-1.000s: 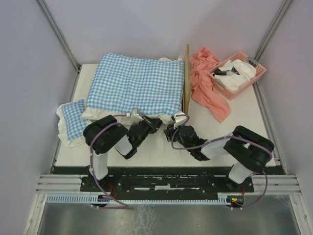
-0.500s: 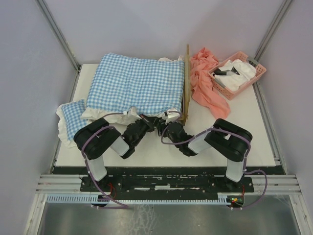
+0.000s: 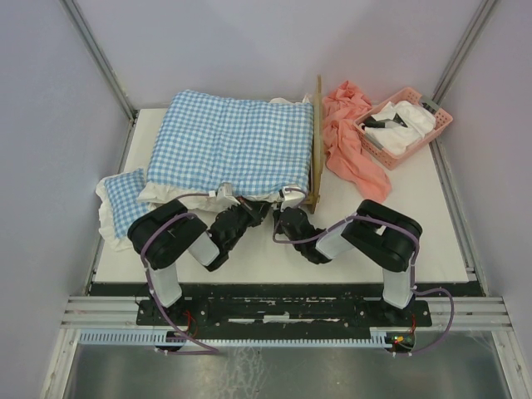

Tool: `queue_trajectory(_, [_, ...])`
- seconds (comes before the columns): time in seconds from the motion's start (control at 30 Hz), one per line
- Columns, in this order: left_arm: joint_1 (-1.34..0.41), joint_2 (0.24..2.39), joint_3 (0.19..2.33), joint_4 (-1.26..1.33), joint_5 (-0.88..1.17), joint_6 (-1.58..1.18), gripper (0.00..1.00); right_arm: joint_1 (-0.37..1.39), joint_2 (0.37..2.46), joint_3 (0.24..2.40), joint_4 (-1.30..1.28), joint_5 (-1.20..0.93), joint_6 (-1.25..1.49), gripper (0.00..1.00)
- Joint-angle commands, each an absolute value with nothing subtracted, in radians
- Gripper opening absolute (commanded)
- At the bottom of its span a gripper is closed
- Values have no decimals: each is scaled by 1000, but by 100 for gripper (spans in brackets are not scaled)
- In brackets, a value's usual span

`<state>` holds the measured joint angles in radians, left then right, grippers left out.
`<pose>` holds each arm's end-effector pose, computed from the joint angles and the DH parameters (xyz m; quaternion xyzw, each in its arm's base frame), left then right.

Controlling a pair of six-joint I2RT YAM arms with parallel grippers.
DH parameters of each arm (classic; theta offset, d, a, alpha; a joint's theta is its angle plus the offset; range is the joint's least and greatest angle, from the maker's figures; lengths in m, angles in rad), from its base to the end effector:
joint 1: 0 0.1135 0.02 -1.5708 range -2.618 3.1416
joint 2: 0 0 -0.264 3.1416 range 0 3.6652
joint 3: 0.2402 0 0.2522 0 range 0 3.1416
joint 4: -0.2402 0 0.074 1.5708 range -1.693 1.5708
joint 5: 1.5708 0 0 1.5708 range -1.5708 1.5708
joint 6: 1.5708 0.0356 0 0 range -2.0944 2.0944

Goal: Set up the pet bed
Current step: Tie the ropes to the bed frame.

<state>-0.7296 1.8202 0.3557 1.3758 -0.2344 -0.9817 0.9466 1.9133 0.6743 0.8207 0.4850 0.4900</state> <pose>0.2135 -0.1798 0.1225 -0.1704 0.7170 -0.4496 0.5048 0.2131 0.2675 0.1073 -0.0568 0.8225 0.1965 0.5308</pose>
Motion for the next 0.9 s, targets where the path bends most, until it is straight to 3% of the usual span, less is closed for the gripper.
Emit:
queue_trajectory(0.0, [-722,1840,341,1460,-249,-971,3,942,1895,646,793,557,480,2])
queue_trajectory(0.43, [-713,1627,276,1316,-391,-826,3,908,1804,562,853,537,343,2])
queue_trajectory(0.87, [-713,1515,283,1056,-534,-720,3,868,1596,588,602,591,228,2])
